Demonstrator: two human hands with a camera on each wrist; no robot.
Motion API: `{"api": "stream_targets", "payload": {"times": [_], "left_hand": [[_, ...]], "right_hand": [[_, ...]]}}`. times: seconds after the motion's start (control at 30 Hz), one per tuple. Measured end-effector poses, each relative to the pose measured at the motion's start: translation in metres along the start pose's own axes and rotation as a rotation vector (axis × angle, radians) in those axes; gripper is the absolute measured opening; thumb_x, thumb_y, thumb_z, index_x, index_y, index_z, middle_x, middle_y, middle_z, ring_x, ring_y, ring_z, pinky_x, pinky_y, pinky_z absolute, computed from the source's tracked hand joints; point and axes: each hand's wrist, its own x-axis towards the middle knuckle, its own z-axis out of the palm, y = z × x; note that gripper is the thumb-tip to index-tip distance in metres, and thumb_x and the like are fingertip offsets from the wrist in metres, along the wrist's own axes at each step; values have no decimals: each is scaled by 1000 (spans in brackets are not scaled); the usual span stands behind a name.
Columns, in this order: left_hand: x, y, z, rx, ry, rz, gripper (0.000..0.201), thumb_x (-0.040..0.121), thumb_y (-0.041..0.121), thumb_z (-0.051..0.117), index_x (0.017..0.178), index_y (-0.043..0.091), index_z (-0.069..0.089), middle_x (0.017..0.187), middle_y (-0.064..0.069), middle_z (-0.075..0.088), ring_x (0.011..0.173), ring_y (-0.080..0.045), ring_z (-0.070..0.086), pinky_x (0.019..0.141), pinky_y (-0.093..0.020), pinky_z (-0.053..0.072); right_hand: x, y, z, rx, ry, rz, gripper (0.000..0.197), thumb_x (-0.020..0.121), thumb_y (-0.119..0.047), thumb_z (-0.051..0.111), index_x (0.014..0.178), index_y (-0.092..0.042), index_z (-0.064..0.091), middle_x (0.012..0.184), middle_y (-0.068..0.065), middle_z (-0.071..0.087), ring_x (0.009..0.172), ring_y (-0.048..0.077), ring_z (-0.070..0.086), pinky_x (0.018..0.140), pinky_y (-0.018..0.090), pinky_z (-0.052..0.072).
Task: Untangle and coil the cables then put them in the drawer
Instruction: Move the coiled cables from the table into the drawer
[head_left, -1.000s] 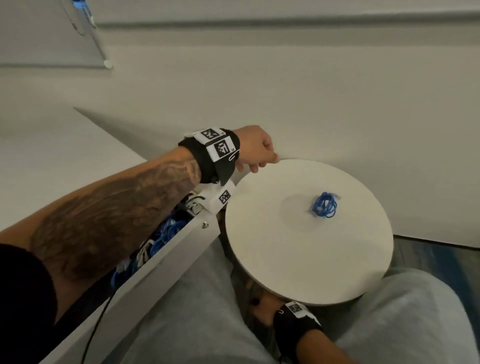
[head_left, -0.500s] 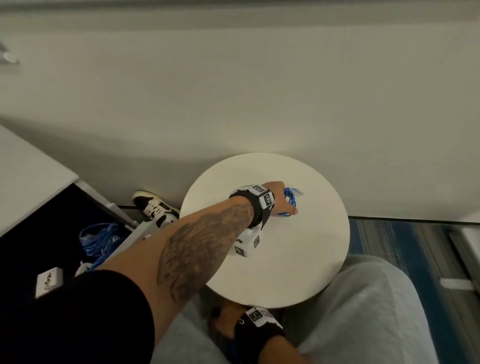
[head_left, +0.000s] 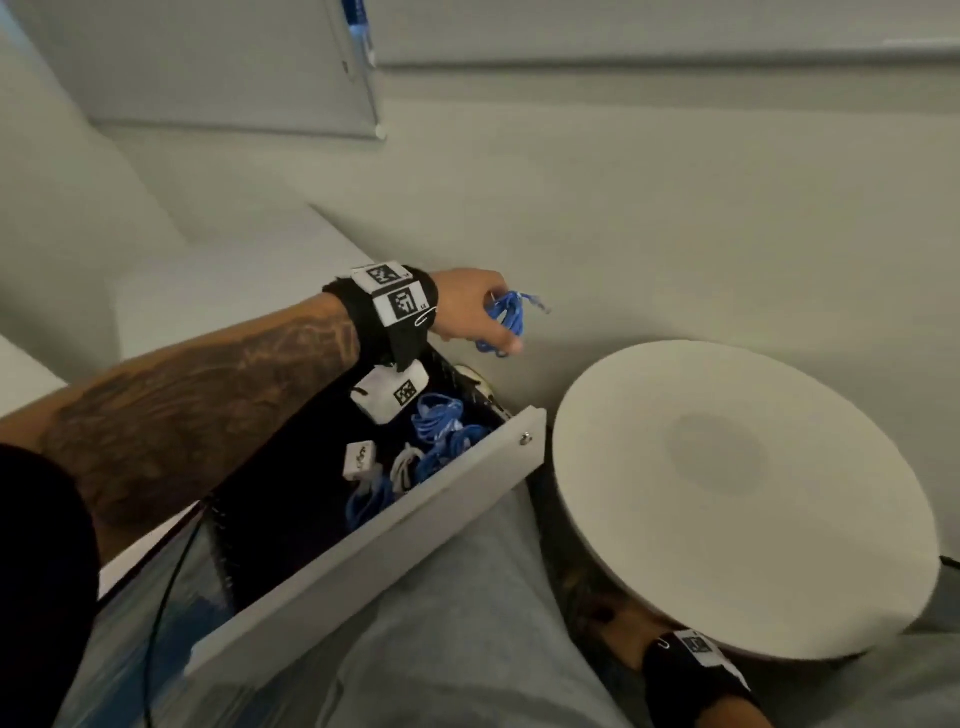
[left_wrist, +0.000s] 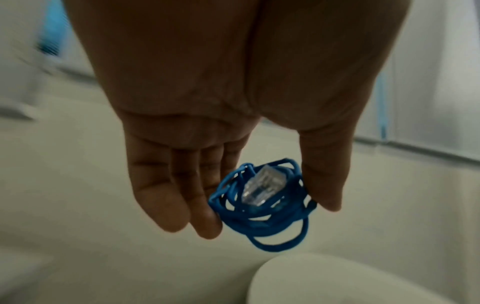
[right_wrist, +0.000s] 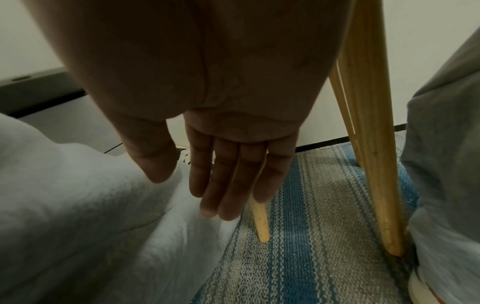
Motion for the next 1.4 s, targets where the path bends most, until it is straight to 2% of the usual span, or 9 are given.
{"api": "stream_targets", "payload": {"times": [0.2,0.33,0.43,0.57,0.67,0.8,0.93,1.17,1.4], "left_hand": [[-57,-132,42,128,-163,-275,78,67,60,78,128,20,50,117,-1,60,98,-23,63,87,-45,56],[-67,-157,80,104,-79,-303,85,72,66,72,135,16,44,126,-4,58,106,-23,59,92,-35,49],[-68,-162,88,-49,-70,-254,95,75,66,68,148,17,33,140,-1,52,118,-20,56,100,-33,45],[-80,-143,71,-74,-43,-152,73,83,67,57,139,21,47,135,2,56,118,-17,57,102,-34,45],[-93,-105,65,-33,-180,1,57,80,72,57,114,27,61,106,10,66,95,-8,62,92,-34,53],[-98,-66,88,155,-333,165,56,77,65,67,116,26,55,107,9,63,91,-9,60,84,-31,52],[-91,-72,89,251,-306,176,65,76,64,69,126,28,49,124,6,53,108,-13,53,92,-34,47],[-75,-124,61,474,-87,64,111,65,81,63,152,24,24,158,-2,20,143,-26,22,114,-48,31],[-60,-171,38,379,131,-148,103,67,57,80,148,19,27,150,-4,28,129,-31,40,98,-46,46]], "right_hand": [[4,-10,-4,-172,5,-20,43,84,-57,51,127,-50,57,143,-14,52,131,14,50,114,30,35],[-25,-44,-15,-205,34,-91,24,96,-36,59,115,-48,53,132,-15,52,118,2,45,110,15,29],[-17,-44,-11,-232,38,-133,33,100,-36,54,133,-35,55,145,-7,49,130,9,49,101,10,28],[-23,-46,-16,-213,17,-127,19,99,-38,56,117,-43,54,149,-1,50,136,19,48,110,24,34],[-27,-46,-17,-172,-15,-95,14,98,-37,58,99,-48,49,140,5,59,128,22,55,105,27,40],[-27,-47,-17,-143,-10,-77,16,97,-38,59,89,-47,48,132,4,64,98,8,53,100,24,43],[-28,-49,-16,-110,-4,-63,19,96,-36,61,82,-45,51,104,-4,60,92,10,52,99,26,47],[-34,-55,-17,-123,9,-13,12,93,-40,61,83,-44,56,112,1,68,106,19,64,101,31,48],[-45,-72,-21,-119,37,-10,19,92,-42,61,76,-47,52,100,-16,60,107,11,58,103,26,42]]}}
